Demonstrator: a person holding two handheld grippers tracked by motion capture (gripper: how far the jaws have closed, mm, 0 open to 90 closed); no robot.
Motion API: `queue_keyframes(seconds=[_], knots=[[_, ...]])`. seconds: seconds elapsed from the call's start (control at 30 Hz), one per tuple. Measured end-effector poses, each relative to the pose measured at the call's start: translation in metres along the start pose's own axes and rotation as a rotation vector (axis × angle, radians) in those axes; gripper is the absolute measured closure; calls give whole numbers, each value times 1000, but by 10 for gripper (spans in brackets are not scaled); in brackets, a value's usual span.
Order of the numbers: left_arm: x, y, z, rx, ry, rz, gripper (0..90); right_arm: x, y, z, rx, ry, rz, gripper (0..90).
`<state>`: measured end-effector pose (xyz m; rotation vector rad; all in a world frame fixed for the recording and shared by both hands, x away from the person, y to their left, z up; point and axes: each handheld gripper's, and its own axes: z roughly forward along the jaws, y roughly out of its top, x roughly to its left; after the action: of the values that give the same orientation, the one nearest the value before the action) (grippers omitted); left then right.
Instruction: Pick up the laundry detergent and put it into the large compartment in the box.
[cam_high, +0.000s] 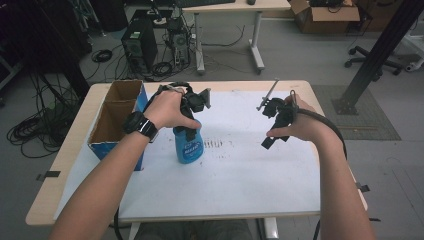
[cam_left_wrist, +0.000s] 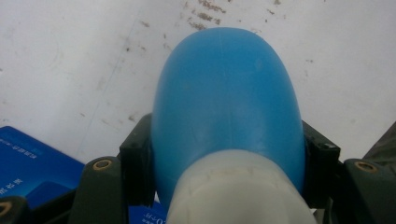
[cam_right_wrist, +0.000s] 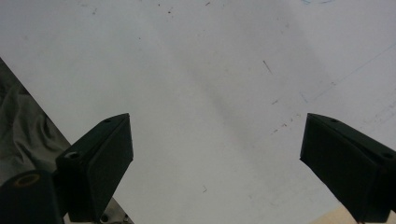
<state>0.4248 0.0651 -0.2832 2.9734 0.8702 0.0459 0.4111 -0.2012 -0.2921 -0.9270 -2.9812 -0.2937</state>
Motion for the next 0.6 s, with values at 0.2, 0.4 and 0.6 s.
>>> queue_keyframes(seconds=[0.2,0.4,0.6], knots=[[0,-1,-11,-7,-19,-22,375,-1,-1,0,1,1,4,94],[0,-4,-33,-9,-6,-55,375,-2,1,-1,-1,0,0,95],[-2,-5,-50,-15,-14,-71,375,0,4,-3,-4,0,-3,96]])
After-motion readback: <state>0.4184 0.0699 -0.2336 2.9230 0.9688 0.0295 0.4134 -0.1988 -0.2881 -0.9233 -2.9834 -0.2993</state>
